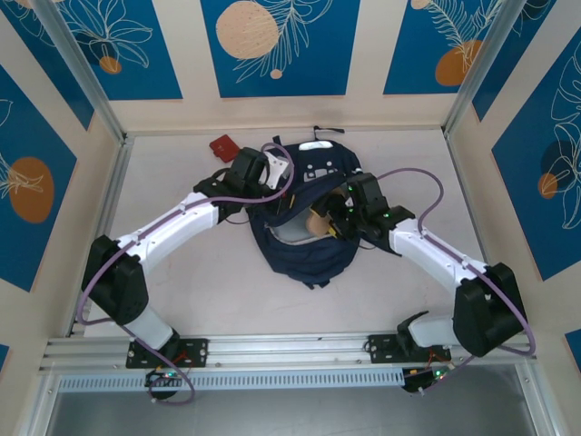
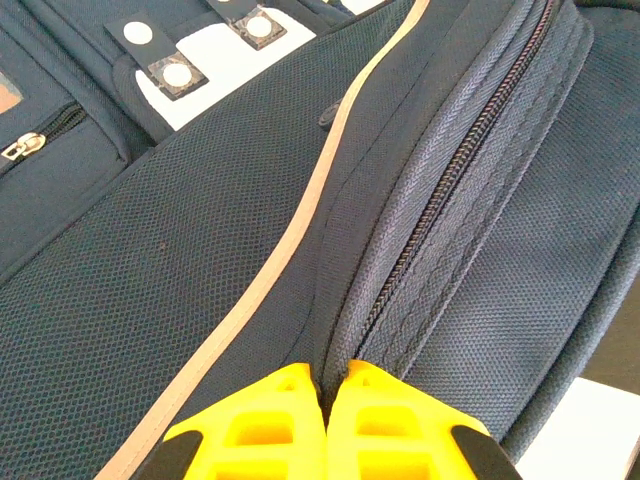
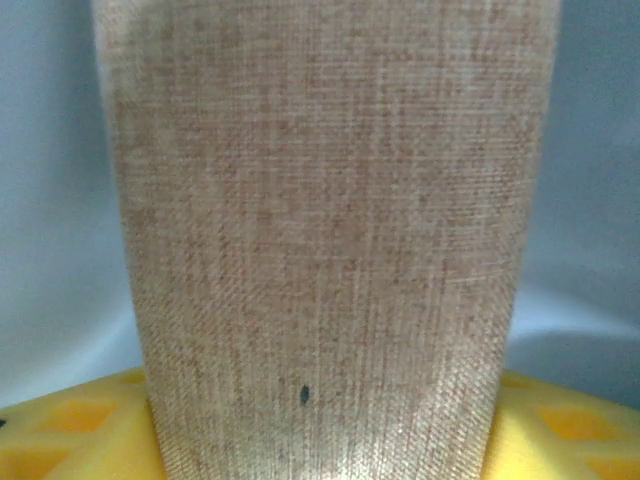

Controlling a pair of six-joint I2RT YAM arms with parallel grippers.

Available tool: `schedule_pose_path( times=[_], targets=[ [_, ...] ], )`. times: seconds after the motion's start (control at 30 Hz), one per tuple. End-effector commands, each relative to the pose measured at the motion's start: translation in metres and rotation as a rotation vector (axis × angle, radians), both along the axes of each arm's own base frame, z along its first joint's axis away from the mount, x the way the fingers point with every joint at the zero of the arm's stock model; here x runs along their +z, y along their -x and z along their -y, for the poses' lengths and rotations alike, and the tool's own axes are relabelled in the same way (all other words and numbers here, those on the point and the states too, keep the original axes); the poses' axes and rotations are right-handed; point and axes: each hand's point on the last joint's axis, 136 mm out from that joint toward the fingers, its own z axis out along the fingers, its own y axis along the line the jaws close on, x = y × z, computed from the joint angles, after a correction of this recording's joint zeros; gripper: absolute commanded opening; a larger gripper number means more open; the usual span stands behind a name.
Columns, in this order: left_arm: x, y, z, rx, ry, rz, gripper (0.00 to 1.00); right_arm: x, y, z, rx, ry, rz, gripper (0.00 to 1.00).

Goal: Pack books, pencil case, and school supplies into a backpack

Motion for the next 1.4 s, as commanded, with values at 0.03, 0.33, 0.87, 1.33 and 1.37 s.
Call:
schedule_pose_path(
  times=[0.03, 0.33, 0.87, 1.33, 1.37],
  targets=[
    [0.031, -0.011, 0.005, 0.029, 0.079, 0.03, 0.0, 0.015, -0.023, -0.016, 0.006, -0.119, 0.078, 0.82],
    [0.018, -0.01, 0.003, 0.034, 0.068, 0.008, 0.0, -0.01, 0.016, 0.009, 0.054, 0.159, 0.018, 0.68],
    [-0.015, 0.023, 0.033, -0.121, 0.024, -0.061, 0.3, 0.035, 0.078, 0.05, 0.038, 0.258, 0.157, 0.68],
    [-0.064, 0.036, -0.076, 0.236, -0.022, -0.145, 0.72, 0.027, 0.053, 0.008, 0.075, 0.258, 0.027, 0.68],
    [-0.071, 0.038, -0.084, 0.251, -0.034, -0.145, 0.73, 0.024, 0.05, 0.005, 0.067, 0.253, 0.013, 0.67]
  ],
)
